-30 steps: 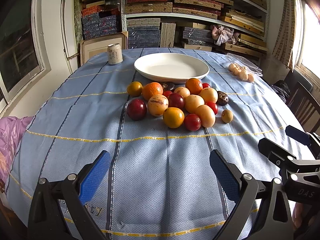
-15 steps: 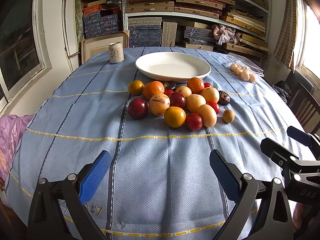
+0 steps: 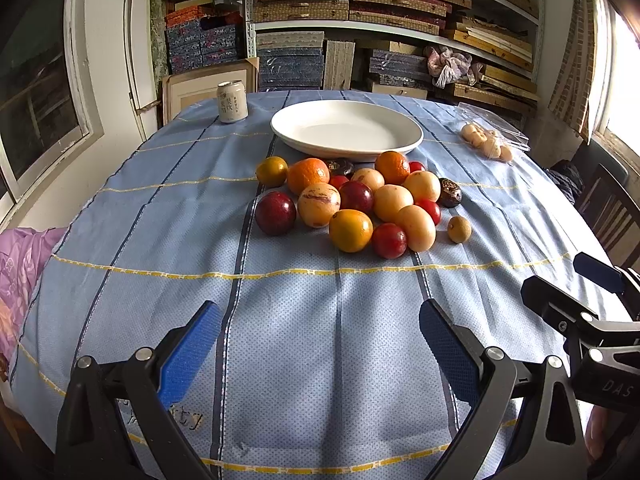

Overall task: Organize fruits
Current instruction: 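Grasp the small tan fruit with the right tool while the left tool grasps the dark red fruit, then carry the tan fruit onto the plate while the left tool places the red fruit there, then grasp the dark brown fruit with the right tool while the left tool grasps the orange fruit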

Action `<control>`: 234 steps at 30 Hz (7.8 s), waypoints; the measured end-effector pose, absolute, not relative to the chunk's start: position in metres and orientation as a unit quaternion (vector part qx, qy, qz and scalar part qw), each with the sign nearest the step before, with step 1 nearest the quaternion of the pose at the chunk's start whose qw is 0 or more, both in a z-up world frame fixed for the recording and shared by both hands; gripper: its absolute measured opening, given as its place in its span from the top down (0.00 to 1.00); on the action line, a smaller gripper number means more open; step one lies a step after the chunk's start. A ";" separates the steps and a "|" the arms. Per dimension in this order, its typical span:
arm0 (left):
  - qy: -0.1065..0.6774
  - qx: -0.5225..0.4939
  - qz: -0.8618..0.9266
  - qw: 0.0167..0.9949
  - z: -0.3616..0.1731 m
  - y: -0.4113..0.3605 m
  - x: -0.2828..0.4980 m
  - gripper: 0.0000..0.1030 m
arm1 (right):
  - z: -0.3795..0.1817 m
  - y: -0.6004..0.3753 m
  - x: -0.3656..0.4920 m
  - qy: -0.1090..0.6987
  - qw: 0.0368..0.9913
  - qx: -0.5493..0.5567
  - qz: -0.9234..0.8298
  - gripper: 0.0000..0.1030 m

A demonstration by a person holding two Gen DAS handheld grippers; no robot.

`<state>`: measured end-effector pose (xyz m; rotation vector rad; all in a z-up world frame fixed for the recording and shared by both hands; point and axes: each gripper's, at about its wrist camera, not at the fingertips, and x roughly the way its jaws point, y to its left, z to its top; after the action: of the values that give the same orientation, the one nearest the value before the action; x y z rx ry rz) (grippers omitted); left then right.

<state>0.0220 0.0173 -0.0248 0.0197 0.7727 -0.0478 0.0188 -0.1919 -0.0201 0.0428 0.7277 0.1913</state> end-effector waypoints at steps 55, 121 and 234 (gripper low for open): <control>0.430 0.027 -0.127 0.894 -0.067 0.059 0.169 0.40 | -0.052 -0.260 0.131 0.361 0.911 0.108 0.166 0.04; 0.403 -0.002 -0.123 0.907 -0.009 0.021 0.286 0.62 | -0.026 -0.155 0.293 0.372 0.906 0.023 0.203 0.72; 0.406 0.019 -0.157 0.900 -0.067 0.048 0.153 0.56 | -0.077 -0.196 0.207 0.395 0.891 -0.095 0.201 0.55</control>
<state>0.1527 0.0481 -0.0672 0.0401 0.8394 -0.3258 0.2069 -0.1955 -0.0771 -0.1979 0.8203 0.4178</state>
